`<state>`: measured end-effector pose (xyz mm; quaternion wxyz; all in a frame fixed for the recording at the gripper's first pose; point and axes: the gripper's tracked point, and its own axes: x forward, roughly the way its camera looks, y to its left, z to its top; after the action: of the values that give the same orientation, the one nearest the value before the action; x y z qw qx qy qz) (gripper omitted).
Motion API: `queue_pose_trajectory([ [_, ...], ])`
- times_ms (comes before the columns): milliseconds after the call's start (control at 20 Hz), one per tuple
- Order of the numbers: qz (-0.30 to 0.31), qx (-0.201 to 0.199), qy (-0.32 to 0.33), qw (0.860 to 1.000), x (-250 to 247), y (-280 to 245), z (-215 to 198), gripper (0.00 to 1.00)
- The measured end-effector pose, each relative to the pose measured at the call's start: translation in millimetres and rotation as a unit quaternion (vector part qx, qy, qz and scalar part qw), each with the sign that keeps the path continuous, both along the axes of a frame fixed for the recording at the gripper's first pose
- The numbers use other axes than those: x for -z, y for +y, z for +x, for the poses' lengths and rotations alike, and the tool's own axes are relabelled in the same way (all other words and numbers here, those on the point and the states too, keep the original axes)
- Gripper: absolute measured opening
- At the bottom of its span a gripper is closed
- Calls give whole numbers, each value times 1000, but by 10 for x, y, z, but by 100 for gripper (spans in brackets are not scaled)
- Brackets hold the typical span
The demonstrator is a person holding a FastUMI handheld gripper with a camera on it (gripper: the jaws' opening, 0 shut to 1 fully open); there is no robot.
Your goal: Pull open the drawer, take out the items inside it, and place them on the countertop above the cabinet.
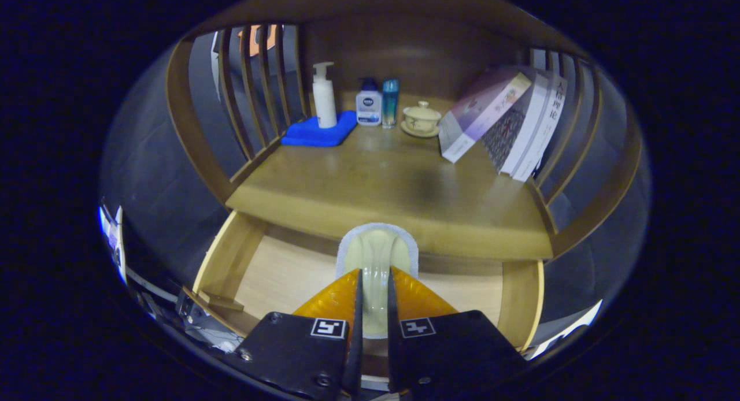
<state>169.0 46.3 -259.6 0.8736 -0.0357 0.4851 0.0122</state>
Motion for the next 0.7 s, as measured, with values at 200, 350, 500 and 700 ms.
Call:
queue_pose_trajectory([
  [200,-7,8,-2,1000,-18,-49,315,21],
  [350,-18,11,-10,1000,-51,-76,607,21],
  [500,-20,20,-13,1000,-66,-128,874,21],
  [700,-20,27,-7,999,40,-158,1110,21],
])
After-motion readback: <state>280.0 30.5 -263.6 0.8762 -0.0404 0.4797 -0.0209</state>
